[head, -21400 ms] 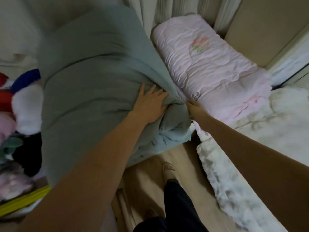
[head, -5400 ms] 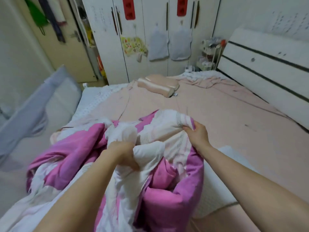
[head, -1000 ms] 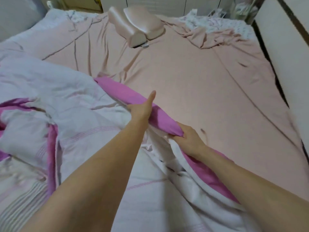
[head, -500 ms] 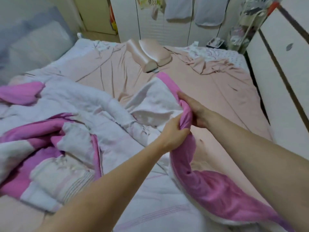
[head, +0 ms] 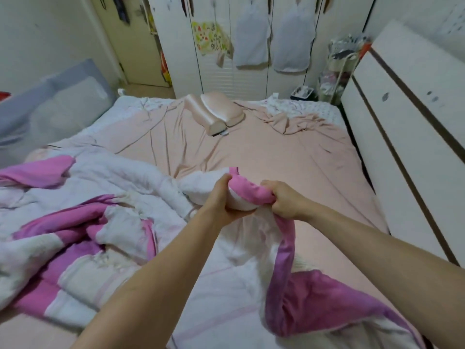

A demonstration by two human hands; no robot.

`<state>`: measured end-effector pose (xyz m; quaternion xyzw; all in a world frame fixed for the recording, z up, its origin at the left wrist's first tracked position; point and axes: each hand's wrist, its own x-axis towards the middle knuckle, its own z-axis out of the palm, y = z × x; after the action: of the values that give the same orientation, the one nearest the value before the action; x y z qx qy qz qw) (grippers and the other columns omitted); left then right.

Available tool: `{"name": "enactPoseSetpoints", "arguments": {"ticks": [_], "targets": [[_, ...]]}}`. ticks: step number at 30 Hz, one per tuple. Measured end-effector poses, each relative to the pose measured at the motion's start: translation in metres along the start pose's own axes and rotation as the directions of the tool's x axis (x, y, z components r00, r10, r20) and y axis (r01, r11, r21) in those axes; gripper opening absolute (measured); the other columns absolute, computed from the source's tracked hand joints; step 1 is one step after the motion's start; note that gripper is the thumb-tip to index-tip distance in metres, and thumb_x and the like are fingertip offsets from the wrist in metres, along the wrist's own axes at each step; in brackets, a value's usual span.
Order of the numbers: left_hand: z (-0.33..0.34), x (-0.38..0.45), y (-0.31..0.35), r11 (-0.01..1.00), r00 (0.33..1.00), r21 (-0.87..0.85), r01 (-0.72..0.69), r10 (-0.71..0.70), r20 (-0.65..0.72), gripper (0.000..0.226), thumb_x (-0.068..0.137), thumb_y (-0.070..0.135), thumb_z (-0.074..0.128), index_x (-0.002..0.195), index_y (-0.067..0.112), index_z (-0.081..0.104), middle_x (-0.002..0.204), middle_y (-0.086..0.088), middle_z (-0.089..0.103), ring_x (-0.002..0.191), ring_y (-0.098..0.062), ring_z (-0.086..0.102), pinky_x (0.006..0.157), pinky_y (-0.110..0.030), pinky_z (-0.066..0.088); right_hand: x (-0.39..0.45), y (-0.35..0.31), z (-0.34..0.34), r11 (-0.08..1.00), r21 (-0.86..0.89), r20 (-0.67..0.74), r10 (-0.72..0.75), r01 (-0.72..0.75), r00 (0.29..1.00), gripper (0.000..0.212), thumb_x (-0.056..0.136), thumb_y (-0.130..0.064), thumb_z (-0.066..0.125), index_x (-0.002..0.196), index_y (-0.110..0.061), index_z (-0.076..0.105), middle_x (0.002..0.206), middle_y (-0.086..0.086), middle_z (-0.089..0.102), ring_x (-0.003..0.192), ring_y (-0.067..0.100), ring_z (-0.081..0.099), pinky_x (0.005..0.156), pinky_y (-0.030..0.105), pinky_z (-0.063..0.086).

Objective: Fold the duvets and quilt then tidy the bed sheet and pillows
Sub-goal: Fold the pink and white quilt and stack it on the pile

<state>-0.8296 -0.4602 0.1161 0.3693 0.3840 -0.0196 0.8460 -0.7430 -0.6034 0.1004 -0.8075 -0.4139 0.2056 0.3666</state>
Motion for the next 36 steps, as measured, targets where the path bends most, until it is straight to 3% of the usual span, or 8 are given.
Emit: {"name": "enactPoseSetpoints", "arguments": {"ticks": [5, 8, 12, 14, 19, 23, 31, 36], "targets": [[0.044, -0.009, -0.009, 0.985, 0.986, 0.087, -0.15, 0.143, 0.085, 0.024, 0.094, 0.014, 0.043, 0.1, 0.0, 0.062, 0.09, -0.017, 0.066, 0.086, -0.028, 0.063, 0.075, -0.039, 0.053, -0.051, 0.02, -0.028, 0.78, 0.602, 0.053, 0.176, -0.172, 0.983, 0.08, 0.067, -0.005, 0.078, 0.137, -0.021, 0.043, 0.117, 0.002, 0.065, 0.103, 0.013, 0.064, 0.08, 0.021, 0.052], [0.068, -0.003, -0.019, 0.981, 0.962, 0.039, -0.191, 0.179, 0.207, 0.025, 0.095, 0.013, 0.043, 0.1, -0.001, 0.063, 0.092, -0.016, 0.066, 0.085, -0.026, 0.065, 0.076, -0.035, 0.053, -0.083, 0.052, -0.017, 0.429, 0.847, 0.22, 0.251, -0.312, 0.943, 0.055, 0.066, -0.011, 0.073, 0.12, -0.014, 0.06, 0.106, 0.003, 0.071, 0.096, 0.013, 0.068, 0.078, 0.024, 0.054], [0.091, 0.029, -0.041, 0.976, 0.936, -0.133, -0.172, 0.204, 0.286, 0.019, 0.096, 0.013, 0.047, 0.097, 0.004, 0.063, 0.089, -0.01, 0.067, 0.085, -0.022, 0.065, 0.079, -0.034, 0.054, -0.099, 0.087, 0.044, 0.392, 0.76, 0.341, 0.439, -0.518, 0.832, 0.027, 0.072, -0.009, 0.076, 0.097, -0.015, 0.065, 0.088, -0.001, 0.073, 0.078, 0.01, 0.068, 0.071, 0.024, 0.051], [0.095, 0.053, -0.056, 0.976, 0.948, -0.142, -0.167, 0.198, 0.248, 0.017, 0.094, 0.009, 0.048, 0.098, 0.003, 0.063, 0.094, -0.012, 0.065, 0.091, -0.025, 0.063, 0.085, -0.037, 0.052, -0.09, 0.104, 0.065, 0.363, 0.776, 0.208, 0.626, -0.516, 0.752, 0.013, 0.079, -0.017, 0.074, 0.086, -0.015, 0.063, 0.077, 0.001, 0.068, 0.065, 0.013, 0.063, 0.06, 0.023, 0.049], [0.087, 0.104, -0.102, 0.98, 0.996, 0.176, -0.093, 0.094, 0.003, 0.017, 0.09, 0.005, 0.05, 0.099, 0.001, 0.064, 0.099, -0.014, 0.067, 0.087, -0.025, 0.065, 0.066, -0.034, 0.057, -0.044, 0.181, 0.024, 0.472, 0.84, -0.332, 0.838, -0.267, 0.433, 0.021, 0.089, -0.003, 0.055, 0.109, -0.002, 0.063, 0.093, 0.013, 0.063, 0.083, 0.02, 0.056, 0.067, 0.03, 0.044], [0.097, 0.126, -0.138, 0.882, 0.986, 0.468, -0.053, 0.12, -0.115, 0.011, 0.09, 0.004, 0.053, 0.084, 0.0, 0.061, 0.088, -0.014, 0.061, 0.08, -0.026, 0.059, 0.075, -0.041, 0.053, -0.031, 0.217, -0.062, 0.755, 0.607, -0.684, 0.655, -0.248, 0.32, 0.03, 0.075, 0.012, 0.042, 0.07, -0.014, 0.053, 0.073, 0.008, 0.053, 0.075, 0.019, 0.047, 0.065, 0.026, 0.035], [0.239, 0.191, -0.135, 0.637, 0.948, 0.702, -0.319, 0.22, 0.231, 0.022, 0.086, -0.013, 0.041, 0.077, 0.006, 0.048, 0.07, -0.007, 0.044, 0.064, -0.022, 0.044, 0.061, -0.032, 0.039, -0.009, 0.245, -0.189, 0.852, 0.507, -0.845, 0.522, -0.135, 0.121, 0.027, 0.077, 0.007, 0.039, 0.077, -0.017, 0.052, 0.075, 0.0, 0.054, 0.069, 0.014, 0.046, 0.065, 0.026, 0.038], [0.305, 0.213, -0.125, 0.657, 0.866, 0.596, -0.462, 0.191, 0.461, 0.036, 0.09, -0.003, 0.052, 0.126, 0.001, 0.051, 0.099, -0.007, 0.061, 0.09, -0.02, 0.06, 0.077, -0.031, 0.053, -0.016, 0.298, -0.22, 0.823, 0.545, -0.826, 0.56, -0.159, 0.069, 0.025, 0.091, -0.009, 0.036, 0.074, -0.019, 0.052, 0.071, -0.003, 0.056, 0.066, 0.013, 0.05, 0.061, 0.024, 0.043]]}}
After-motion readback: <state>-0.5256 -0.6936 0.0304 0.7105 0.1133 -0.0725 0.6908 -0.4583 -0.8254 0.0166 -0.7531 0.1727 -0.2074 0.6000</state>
